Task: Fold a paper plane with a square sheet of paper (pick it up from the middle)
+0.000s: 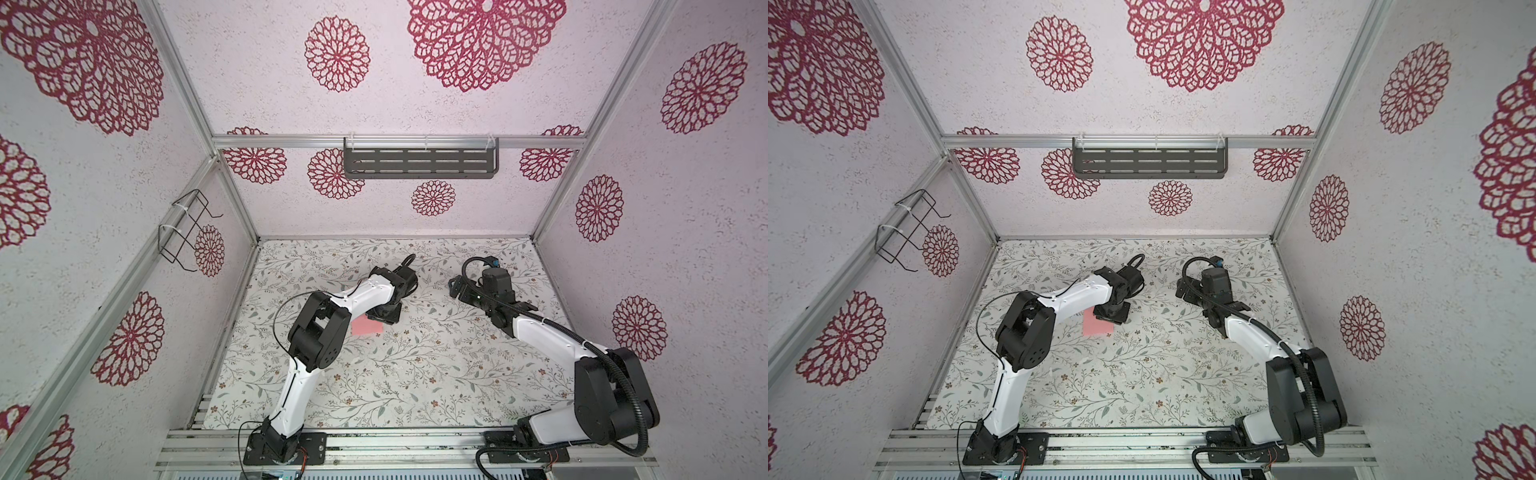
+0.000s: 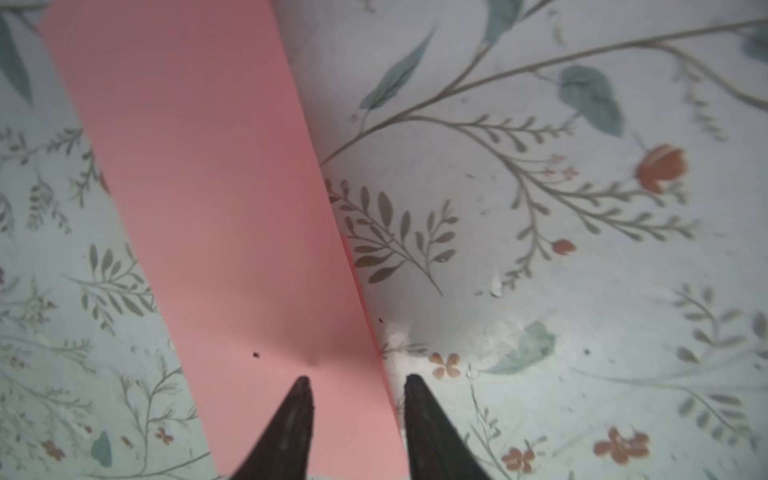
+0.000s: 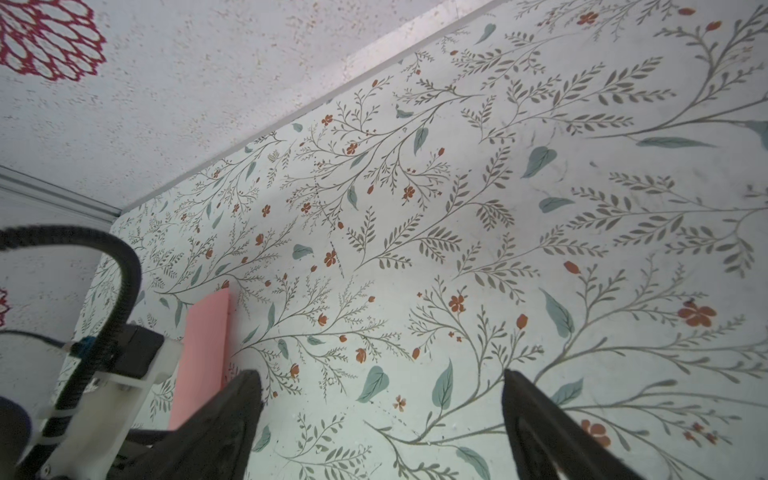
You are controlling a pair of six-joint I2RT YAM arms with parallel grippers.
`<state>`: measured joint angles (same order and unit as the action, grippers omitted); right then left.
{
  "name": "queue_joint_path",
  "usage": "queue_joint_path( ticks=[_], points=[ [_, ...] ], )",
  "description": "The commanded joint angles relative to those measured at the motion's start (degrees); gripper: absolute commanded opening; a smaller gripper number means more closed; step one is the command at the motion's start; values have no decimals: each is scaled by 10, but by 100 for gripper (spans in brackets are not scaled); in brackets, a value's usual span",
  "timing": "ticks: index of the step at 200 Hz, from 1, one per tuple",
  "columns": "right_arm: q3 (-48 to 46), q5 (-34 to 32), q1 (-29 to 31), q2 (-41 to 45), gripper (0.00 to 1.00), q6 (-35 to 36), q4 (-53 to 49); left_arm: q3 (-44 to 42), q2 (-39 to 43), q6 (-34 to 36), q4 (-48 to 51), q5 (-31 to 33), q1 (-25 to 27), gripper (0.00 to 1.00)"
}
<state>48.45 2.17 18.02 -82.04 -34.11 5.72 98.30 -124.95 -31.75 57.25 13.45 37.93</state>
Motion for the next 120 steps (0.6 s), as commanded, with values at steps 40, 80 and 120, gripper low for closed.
queue_joint_path(
  ticks=[40,80,120],
  points=[
    [63,80,89,-77,85,-7,9,-200,254,-75,-194,-154,-128,76],
    [170,143,193,-203,57,-23,20,-366,391,-121,-285,-142,-219,92],
    [307,185,247,-332,42,-23,-10,-463,475,-135,-327,-154,-276,97]
  ],
)
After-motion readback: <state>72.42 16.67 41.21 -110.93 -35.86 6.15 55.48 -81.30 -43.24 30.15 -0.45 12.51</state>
